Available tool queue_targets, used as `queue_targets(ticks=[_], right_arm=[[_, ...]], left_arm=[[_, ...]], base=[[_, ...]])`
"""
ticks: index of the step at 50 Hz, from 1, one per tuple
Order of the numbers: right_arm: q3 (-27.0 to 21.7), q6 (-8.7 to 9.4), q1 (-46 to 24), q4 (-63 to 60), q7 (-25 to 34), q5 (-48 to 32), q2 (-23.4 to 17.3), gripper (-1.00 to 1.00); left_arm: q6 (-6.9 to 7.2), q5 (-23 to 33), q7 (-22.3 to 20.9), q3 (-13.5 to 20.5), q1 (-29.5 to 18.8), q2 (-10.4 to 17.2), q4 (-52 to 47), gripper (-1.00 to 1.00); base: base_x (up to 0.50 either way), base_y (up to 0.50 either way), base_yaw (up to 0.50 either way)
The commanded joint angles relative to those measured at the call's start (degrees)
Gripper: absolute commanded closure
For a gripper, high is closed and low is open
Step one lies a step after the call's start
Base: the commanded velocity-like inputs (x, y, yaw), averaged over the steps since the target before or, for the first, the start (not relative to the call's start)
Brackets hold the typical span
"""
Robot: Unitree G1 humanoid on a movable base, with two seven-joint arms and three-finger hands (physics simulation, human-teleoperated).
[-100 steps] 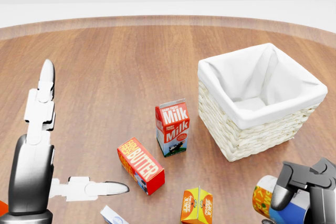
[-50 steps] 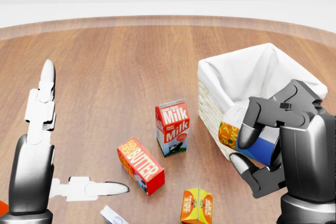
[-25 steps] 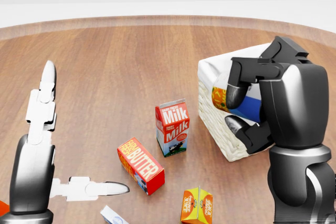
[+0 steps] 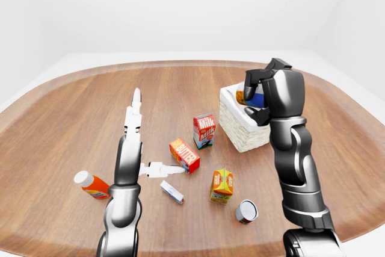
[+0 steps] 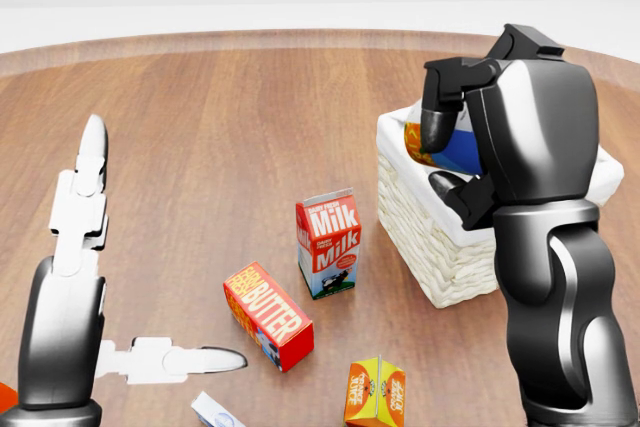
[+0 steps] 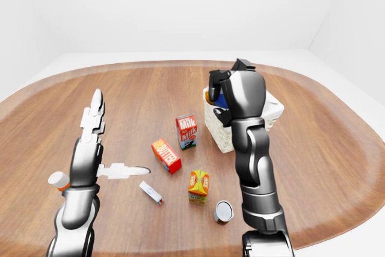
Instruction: Pick up the alphabet soup and the tomato sauce, and put them in the basket.
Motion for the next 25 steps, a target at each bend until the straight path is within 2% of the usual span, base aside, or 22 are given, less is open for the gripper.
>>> queue_targets(ticks=[1, 5, 16, 22, 25], right_arm=[[-0.4, -0.29, -5.6, 7.6, -3.5, -1.7, -1.7, 1.00], [-0.8, -0.87, -8.1, 14.1, -6.1, -1.3, -3.1, 1.00], [-0.7, -0.43, -13.4, 24.0, -9.1, -1.0, -5.3, 1.00], [0.0, -2.88, -18.7, 36.4, -13.8, -1.2, -7.1, 1.00], [0.2, -3.48, -21.1, 41.9, -15.6, -0.7, -7.4, 1.00]], left_arm=[[0.00, 0.2, 0.0, 0.0, 0.1, 0.0, -0.4, -1.00], [0.00, 0.2, 0.0, 0.0, 0.1, 0.0, -0.4, -1.00], [0.00, 0.2, 0.0, 0.0, 0.1, 0.0, -0.4, -1.00], [0.00, 0.2, 0.0, 0.0, 0.1, 0.0, -0.4, -1.00], [0.00, 0.2, 0.0, 0.0, 0.1, 0.0, -0.4, -1.00]], base=[[0.00, 0.00, 0.00], [0.00, 0.00, 0.00], [0.00, 0.00, 0.00], [0.00, 0.00, 0.00], [0.00, 0.00, 0.00]])
